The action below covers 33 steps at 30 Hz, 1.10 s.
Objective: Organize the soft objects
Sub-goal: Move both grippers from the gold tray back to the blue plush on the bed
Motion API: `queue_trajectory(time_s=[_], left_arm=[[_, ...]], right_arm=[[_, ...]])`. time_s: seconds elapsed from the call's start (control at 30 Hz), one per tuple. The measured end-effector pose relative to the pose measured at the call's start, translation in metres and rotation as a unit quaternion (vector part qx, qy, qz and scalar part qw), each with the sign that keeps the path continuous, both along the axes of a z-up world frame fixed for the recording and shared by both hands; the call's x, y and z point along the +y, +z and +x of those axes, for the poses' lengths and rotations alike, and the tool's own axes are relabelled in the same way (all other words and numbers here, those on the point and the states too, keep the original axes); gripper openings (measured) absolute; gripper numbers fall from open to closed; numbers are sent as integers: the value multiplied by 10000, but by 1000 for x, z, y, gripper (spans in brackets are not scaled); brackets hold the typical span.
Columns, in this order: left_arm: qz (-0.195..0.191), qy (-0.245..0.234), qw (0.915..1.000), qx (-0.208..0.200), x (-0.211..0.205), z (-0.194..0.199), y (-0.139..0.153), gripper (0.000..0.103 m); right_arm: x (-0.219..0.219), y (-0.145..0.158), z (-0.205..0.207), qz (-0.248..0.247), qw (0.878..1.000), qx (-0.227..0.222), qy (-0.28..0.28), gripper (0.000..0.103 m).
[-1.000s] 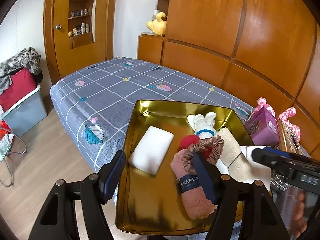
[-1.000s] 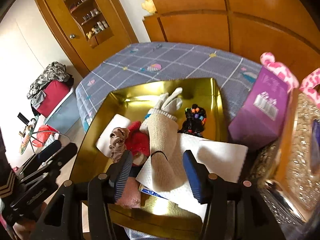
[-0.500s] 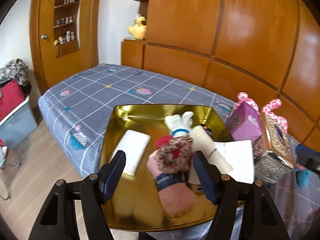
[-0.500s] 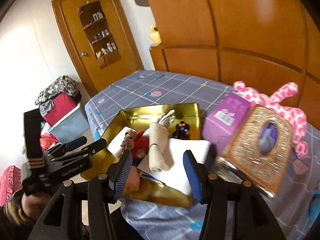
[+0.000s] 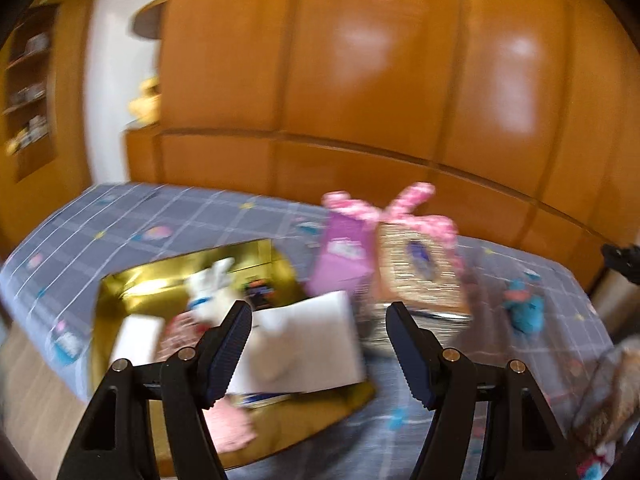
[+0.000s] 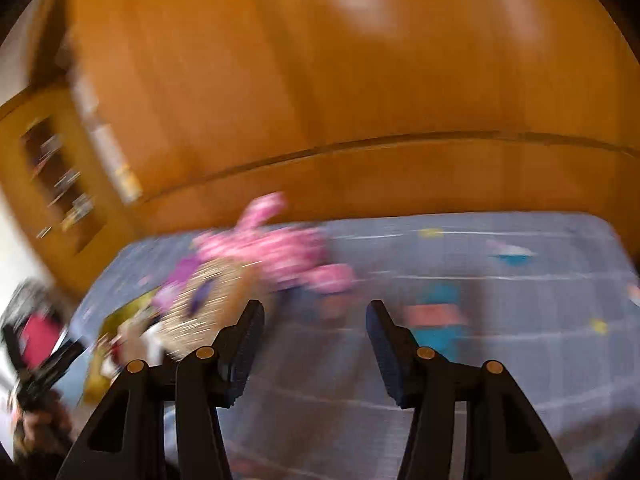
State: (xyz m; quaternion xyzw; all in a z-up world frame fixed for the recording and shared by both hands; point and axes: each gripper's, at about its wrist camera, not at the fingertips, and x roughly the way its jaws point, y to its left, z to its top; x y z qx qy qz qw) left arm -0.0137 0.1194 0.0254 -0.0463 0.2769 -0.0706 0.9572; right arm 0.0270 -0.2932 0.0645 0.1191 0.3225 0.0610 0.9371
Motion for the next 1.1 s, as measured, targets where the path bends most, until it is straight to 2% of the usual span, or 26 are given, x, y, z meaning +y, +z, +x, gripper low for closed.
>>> queue_trajectory(time_s=[0.13,0.33,0.6,0.77,0.9,1.0,1.1], left_arm=[[136,-735,9972,-80,-42,3,3,70],[273,-1547,9871,296,-106,16,-13,70],[530,-2231,9718,556,-172,21,-29,70],[662,-2538,9633,577,-210,29,-34,75],[658,-2700,9572,807,-241,47,-43,75],[791,-2879,9511,798,-270,55,-53,75],[922,-2936,9472,900,-294,70,-65,76]], right_arm=[[-65,6,-24,52,9949,-116,-1000,53],[-118,1,-53,208,9831,-232,-1802,53],[-157,-24,-46,252,9750,-95,-2207,53],[-174,-60,-26,800,9692,211,-2318,53],[-178,-81,-12,1259,9637,379,-2323,54],[-179,-88,-10,1691,9584,272,-2284,54],[-180,-90,-10,1845,9571,233,-2224,54]])
